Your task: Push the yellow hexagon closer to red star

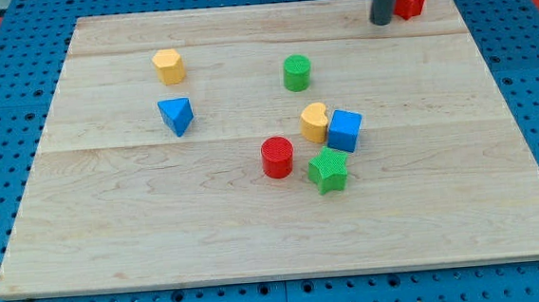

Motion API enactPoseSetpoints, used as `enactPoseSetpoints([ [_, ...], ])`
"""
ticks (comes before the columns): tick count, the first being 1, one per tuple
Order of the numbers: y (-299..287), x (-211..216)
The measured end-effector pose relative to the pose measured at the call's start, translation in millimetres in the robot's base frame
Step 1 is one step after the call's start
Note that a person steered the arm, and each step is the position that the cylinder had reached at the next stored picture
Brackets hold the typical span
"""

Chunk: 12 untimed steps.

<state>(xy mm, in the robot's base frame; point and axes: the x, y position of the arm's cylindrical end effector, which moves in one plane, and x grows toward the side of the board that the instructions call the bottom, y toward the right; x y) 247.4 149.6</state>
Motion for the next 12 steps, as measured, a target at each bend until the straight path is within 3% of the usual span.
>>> enactPoseSetpoints([
  [5, -274, 2],
  [7, -296, 69],
  [9, -334, 110],
  [11, -331, 118],
  [12, -303, 114],
])
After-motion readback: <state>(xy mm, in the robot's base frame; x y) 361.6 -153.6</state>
